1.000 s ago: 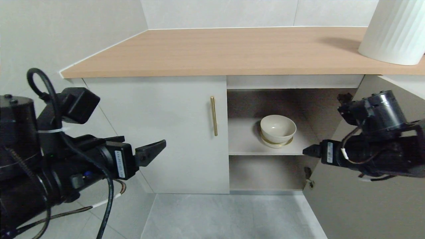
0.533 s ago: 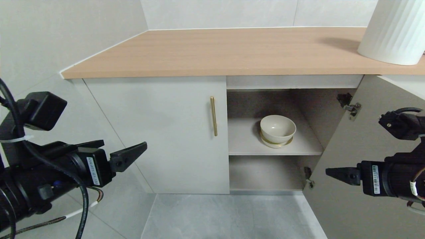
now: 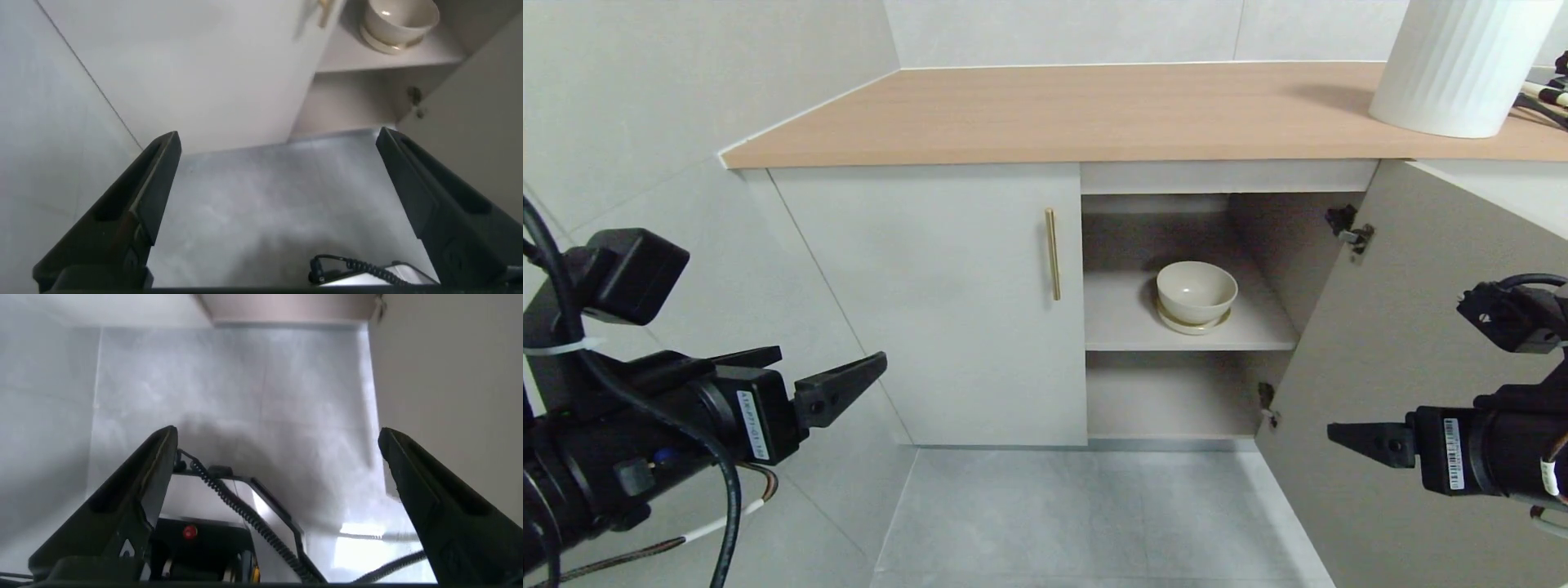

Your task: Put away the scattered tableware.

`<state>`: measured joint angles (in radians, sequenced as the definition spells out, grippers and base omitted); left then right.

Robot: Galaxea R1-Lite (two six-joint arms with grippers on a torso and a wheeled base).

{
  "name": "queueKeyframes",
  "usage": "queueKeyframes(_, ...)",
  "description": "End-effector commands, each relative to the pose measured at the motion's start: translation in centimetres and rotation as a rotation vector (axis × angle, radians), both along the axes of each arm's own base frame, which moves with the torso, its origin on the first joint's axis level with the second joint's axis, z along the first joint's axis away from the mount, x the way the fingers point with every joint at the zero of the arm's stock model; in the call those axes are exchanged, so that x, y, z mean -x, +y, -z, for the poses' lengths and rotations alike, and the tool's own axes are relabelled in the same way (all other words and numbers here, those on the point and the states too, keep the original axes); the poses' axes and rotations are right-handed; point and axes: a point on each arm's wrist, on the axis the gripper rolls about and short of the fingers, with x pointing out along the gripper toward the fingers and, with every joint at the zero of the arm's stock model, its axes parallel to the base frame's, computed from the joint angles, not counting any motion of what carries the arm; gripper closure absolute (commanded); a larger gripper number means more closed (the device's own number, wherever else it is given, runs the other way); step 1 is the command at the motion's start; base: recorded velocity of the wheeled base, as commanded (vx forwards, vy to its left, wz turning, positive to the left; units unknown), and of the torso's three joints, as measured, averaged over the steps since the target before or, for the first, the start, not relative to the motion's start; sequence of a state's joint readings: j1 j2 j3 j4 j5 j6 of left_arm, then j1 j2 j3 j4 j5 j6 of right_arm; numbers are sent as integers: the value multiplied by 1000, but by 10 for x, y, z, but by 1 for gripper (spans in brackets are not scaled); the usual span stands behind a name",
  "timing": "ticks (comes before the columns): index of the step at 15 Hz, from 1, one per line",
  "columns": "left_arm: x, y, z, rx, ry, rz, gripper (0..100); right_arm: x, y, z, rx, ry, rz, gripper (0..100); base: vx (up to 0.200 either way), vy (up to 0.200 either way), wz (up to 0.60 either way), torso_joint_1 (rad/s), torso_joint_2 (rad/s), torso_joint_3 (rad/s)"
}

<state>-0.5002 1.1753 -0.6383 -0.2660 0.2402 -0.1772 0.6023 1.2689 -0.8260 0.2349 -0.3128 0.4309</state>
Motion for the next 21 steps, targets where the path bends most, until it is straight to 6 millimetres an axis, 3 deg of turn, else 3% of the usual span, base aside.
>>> queueKeyframes(1,0,0,0,0,0,1,0,-1,1,1,3,5,0,0,-200,0,0,2,2,2)
queueKeyframes(7,0,-1,2,-3,6,2,0,-3,2,5,14,20,0,0,-200,0,0,0,2,2)
queueKeyframes(19,0,-1,4,-6,14,23,0,-2,1,6,16,21,2,0,0,0,0,0,0,0)
queueKeyframes(21,0,-1,4,-7,15,23,0,-1,0,4,12,16,2,0,0,-200,0,5,0,2)
